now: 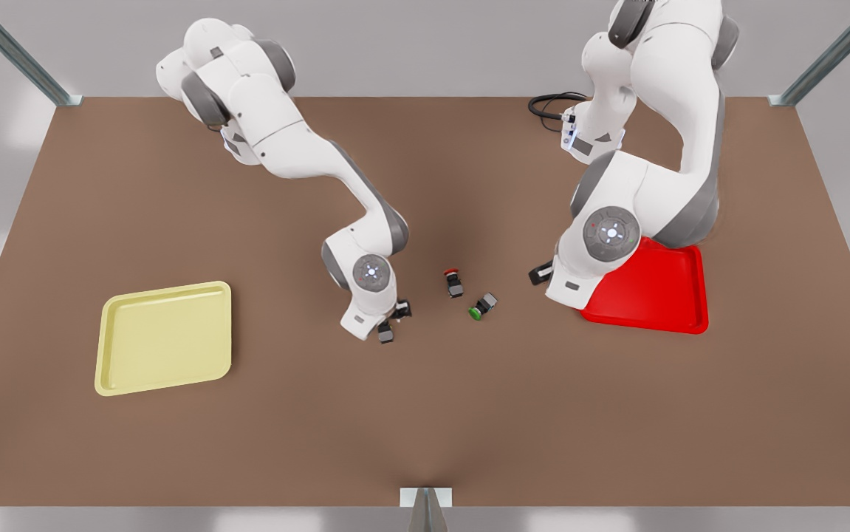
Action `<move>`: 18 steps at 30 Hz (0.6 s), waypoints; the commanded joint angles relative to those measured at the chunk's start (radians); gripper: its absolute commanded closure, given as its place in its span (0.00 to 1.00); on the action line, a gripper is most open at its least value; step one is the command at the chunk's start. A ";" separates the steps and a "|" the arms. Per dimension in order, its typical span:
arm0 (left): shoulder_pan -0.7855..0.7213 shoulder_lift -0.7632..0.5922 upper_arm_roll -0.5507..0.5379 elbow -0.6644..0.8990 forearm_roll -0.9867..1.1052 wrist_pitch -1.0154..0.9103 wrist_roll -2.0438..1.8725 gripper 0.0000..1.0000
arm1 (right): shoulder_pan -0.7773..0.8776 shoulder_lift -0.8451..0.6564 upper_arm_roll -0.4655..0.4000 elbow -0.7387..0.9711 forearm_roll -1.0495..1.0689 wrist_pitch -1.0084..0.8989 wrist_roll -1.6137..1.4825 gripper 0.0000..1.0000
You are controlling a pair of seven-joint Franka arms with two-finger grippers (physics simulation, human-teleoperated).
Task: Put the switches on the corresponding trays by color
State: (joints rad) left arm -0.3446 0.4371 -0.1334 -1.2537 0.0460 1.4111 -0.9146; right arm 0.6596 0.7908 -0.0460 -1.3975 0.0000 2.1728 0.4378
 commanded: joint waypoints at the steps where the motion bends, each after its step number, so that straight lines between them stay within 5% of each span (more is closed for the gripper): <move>1: -0.019 0.008 0.005 0.002 0.006 0.003 -0.035 0.00 | 0.000 0.001 0.000 -0.006 0.000 0.016 -0.002 0.00; 8: -0.037 0.129 0.029 0.060 0.002 0.178 -0.099 0.00 | 0.002 0.068 -0.005 0.002 -0.002 0.068 -0.005 0.00; 18: -0.070 0.184 0.009 0.042 -0.018 0.339 0.448 0.00 | -0.003 0.096 -0.015 0.003 -0.005 0.081 -0.005 0.00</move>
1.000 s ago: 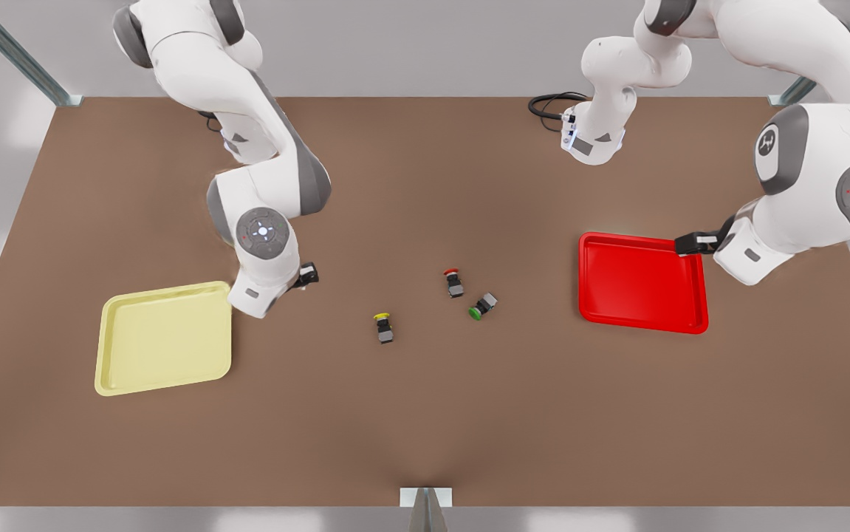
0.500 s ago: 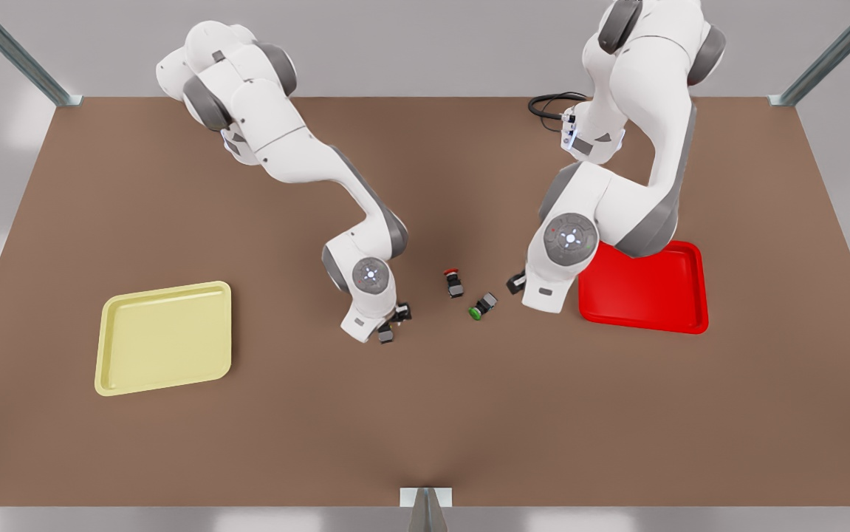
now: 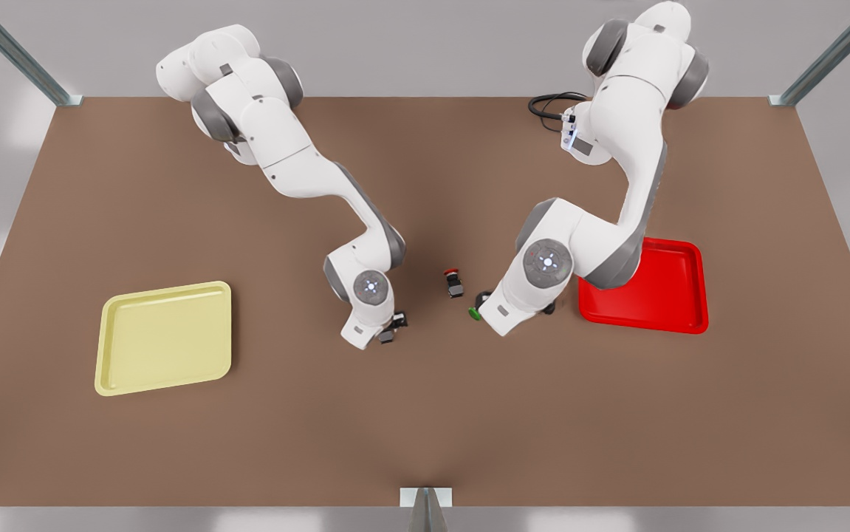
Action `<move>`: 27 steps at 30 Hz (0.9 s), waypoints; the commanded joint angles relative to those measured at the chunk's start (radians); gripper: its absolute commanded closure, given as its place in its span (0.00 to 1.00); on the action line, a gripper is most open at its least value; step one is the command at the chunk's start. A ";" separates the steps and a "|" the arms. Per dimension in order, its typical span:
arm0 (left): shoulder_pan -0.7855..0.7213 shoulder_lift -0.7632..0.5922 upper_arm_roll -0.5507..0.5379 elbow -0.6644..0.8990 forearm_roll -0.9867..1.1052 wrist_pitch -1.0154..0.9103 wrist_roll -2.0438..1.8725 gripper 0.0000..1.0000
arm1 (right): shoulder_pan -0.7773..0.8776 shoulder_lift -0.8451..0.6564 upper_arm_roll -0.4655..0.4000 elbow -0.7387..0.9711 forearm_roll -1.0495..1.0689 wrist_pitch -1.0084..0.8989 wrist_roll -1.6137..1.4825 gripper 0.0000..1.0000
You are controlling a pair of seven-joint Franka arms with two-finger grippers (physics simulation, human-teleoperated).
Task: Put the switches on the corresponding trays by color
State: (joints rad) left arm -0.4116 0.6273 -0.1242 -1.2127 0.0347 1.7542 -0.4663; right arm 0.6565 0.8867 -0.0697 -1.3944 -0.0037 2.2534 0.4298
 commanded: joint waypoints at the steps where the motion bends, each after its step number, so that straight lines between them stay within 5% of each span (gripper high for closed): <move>1: -0.001 0.003 0.000 0.001 -0.006 0.002 0.000 0.00 | 0.000 0.000 -0.002 0.000 0.001 0.000 0.000 0.00; 5: -0.050 -0.015 -0.020 -0.059 -0.009 0.021 -0.008 0.00 | 0.000 0.006 -0.004 0.002 0.002 0.002 0.003 0.00; 10: -0.050 -0.126 -0.060 -0.318 -0.009 0.163 -0.005 0.00 | 0.000 0.005 -0.019 0.002 0.001 0.002 0.007 0.00; 20: -0.026 -0.103 -0.055 -0.527 0.002 0.380 0.009 0.00 | -0.005 0.006 -0.042 0.002 -0.001 0.002 0.013 0.00; 25: -0.041 -0.083 -0.055 -0.577 0.007 0.461 0.008 0.00 | -0.005 0.008 -0.048 0.002 -0.001 0.002 0.010 0.22; 27: -0.046 -0.078 -0.058 -0.568 0.043 0.466 0.055 0.00 | -0.005 0.012 -0.048 0.002 -0.001 0.006 0.010 0.23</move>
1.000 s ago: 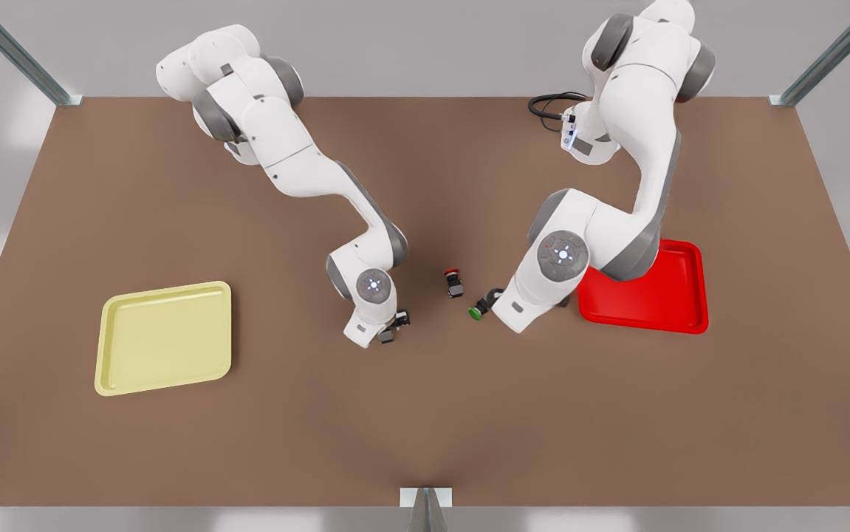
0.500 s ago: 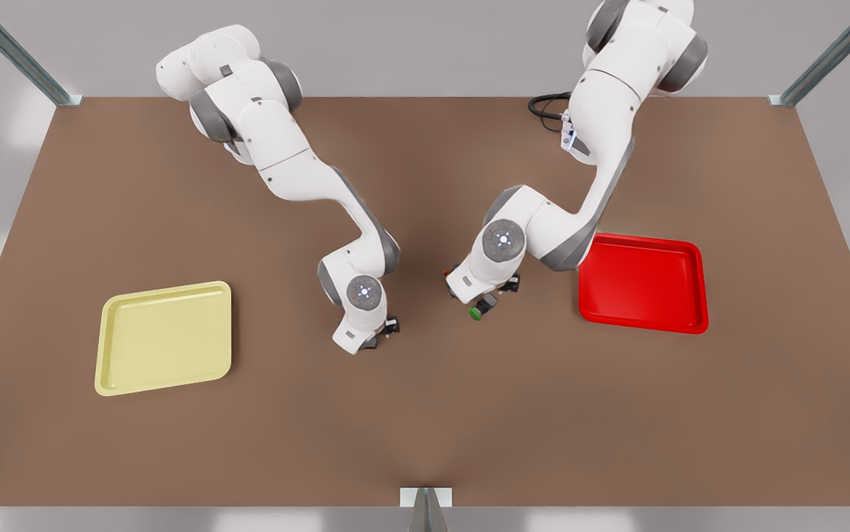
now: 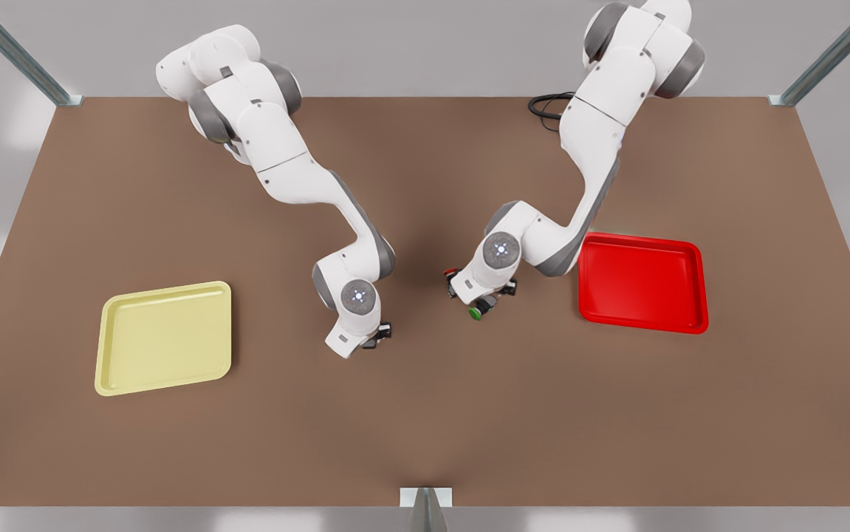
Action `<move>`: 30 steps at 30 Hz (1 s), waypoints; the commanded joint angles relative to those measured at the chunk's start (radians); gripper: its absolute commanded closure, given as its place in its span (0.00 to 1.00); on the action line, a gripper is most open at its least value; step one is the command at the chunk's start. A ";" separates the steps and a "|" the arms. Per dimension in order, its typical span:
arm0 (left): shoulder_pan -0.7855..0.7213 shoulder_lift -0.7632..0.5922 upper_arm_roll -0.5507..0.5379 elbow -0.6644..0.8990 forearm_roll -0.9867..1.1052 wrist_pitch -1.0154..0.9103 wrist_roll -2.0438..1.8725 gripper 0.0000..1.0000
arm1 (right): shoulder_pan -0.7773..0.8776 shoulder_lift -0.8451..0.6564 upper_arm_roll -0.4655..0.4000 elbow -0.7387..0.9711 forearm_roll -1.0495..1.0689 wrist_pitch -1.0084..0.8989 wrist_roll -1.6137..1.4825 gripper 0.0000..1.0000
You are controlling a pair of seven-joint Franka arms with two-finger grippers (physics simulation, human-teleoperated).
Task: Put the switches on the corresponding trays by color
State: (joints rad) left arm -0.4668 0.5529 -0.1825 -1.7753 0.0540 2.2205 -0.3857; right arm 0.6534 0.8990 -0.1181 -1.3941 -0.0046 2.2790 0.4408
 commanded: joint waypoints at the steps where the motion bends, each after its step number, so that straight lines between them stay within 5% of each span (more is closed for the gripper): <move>1: -0.004 0.001 0.000 0.005 0.040 0.001 0.014 0.01 | 0.000 0.000 0.000 0.000 0.000 0.005 0.001 0.23; 7: -0.065 0.067 0.000 0.080 0.124 -0.032 0.364 0.01 | 0.000 0.000 0.000 0.000 0.000 0.005 -0.001 0.33; 20: -0.131 0.188 0.005 0.224 0.125 -0.021 0.353 0.01 | 0.000 0.000 0.000 0.001 0.000 0.005 -0.005 0.53; 30: -0.125 0.302 0.014 0.424 0.116 -0.024 0.389 0.00 | 0.002 -0.025 0.002 0.001 -0.005 -0.012 -0.010 0.51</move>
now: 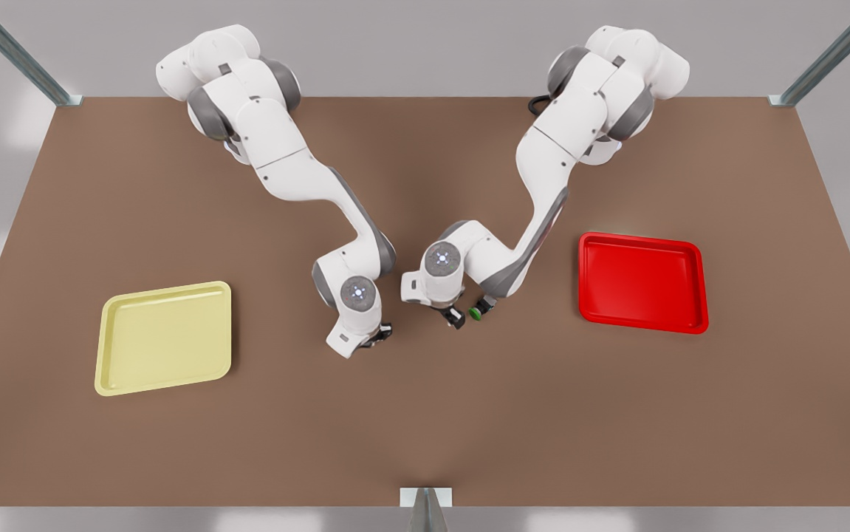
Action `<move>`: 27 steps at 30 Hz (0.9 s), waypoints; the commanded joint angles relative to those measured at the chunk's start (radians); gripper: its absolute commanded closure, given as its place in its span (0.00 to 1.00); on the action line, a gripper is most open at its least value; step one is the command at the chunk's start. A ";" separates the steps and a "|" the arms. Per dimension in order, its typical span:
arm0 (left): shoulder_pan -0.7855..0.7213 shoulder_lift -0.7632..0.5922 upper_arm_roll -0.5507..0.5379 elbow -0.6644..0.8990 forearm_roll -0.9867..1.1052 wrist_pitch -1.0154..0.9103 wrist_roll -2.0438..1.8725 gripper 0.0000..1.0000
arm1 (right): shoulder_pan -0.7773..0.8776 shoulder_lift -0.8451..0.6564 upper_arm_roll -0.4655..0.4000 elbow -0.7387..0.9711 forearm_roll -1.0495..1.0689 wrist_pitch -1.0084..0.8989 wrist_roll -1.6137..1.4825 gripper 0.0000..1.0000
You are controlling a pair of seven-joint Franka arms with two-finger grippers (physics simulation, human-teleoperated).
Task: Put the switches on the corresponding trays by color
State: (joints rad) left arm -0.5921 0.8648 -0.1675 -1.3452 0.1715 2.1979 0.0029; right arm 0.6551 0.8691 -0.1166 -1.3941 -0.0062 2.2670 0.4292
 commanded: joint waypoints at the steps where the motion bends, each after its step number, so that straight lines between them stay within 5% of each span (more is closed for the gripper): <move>1: -0.002 0.009 0.008 0.008 -0.001 0.002 0.002 0.00 | 0.000 -0.004 0.000 0.000 -0.003 -0.001 0.002 0.51; 4: -0.003 0.013 0.022 0.008 -0.001 0.002 0.005 0.00 | -0.003 -0.064 0.000 -0.017 -0.003 -0.096 -0.030 0.51; 12: -0.002 0.014 0.022 0.008 -0.010 0.003 -0.011 0.00 | -0.038 -0.436 -0.018 -0.551 -0.006 -0.087 -0.263 0.51; 20: 0.029 0.034 0.106 0.061 -0.110 -0.009 0.003 0.00 | -0.063 -0.394 -0.322 -0.577 -0.015 -0.052 -0.811 0.51; 25: 0.086 -0.003 0.108 -0.051 -0.106 -0.007 0.023 0.00 | -0.086 -0.351 -0.475 -0.559 -0.020 -0.012 -1.146 0.51; 26: 0.094 -0.004 0.108 -0.054 -0.106 -0.009 0.020 0.00 | -0.089 -0.349 -0.475 -0.559 -0.020 -0.012 -1.150 0.00; 27: 0.097 -0.024 0.108 -0.074 -0.109 -0.009 0.020 0.00 | -0.089 -0.349 -0.474 -0.557 -0.018 -0.012 -1.158 0.00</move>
State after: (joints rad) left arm -0.4970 0.8369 -0.0598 -1.4201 0.0661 2.1890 0.0185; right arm 0.5661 0.5201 -0.5906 -1.9513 -0.0246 2.2544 -0.7285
